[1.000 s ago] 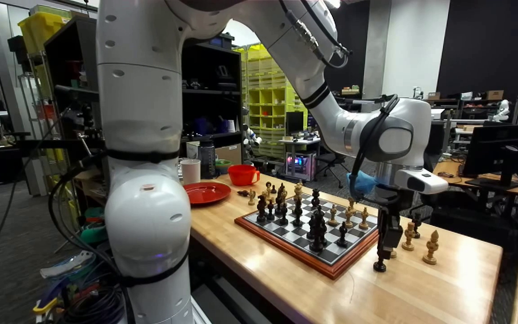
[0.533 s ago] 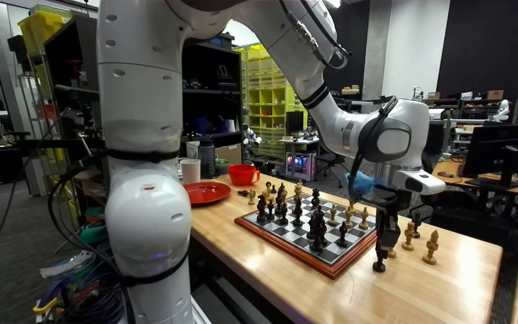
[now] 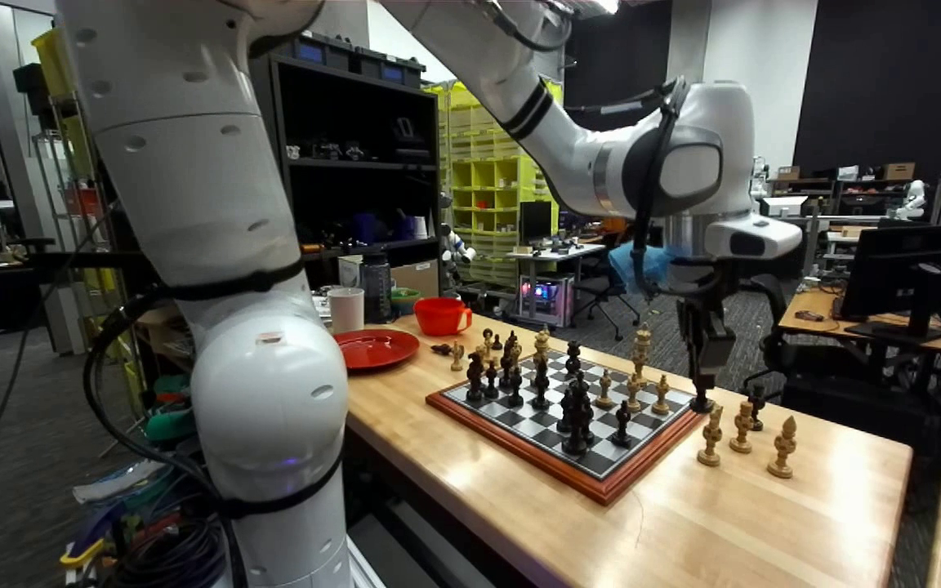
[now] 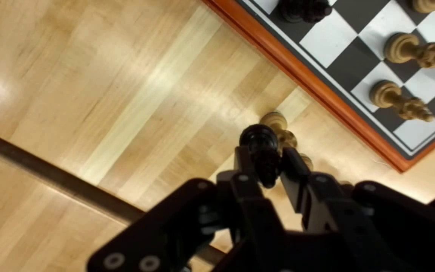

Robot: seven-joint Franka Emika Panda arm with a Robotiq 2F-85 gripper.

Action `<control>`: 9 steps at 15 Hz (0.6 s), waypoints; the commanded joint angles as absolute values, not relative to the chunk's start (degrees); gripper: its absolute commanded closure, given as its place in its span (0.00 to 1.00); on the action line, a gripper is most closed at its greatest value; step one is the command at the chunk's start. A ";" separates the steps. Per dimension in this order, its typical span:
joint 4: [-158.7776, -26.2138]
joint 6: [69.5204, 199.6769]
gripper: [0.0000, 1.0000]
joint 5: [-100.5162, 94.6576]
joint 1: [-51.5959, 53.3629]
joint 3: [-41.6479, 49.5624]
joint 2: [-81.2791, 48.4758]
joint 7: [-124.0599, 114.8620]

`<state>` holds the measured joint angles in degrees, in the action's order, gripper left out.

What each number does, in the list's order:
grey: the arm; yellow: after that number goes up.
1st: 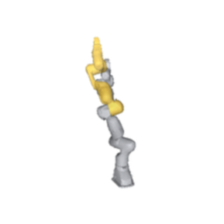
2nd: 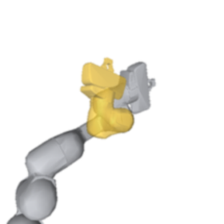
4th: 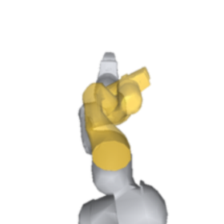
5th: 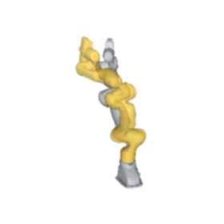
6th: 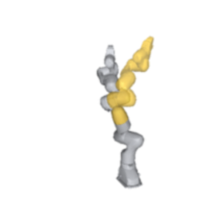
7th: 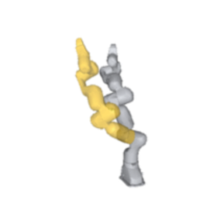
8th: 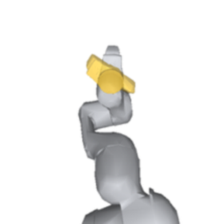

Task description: Pick up the black chess piece on the right and put it on the chess board

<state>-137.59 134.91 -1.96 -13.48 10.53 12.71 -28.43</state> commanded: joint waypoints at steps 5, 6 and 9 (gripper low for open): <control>-146.42 126.66 0.94 5.26 -8.30 7.69 33.18 -10.82; -147.04 125.83 0.94 5.65 -7.34 7.07 34.25 -9.20; -148.67 125.06 0.94 5.86 -4.58 4.81 35.65 -6.59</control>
<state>-146.25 125.81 4.72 -6.56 6.45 32.88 -10.03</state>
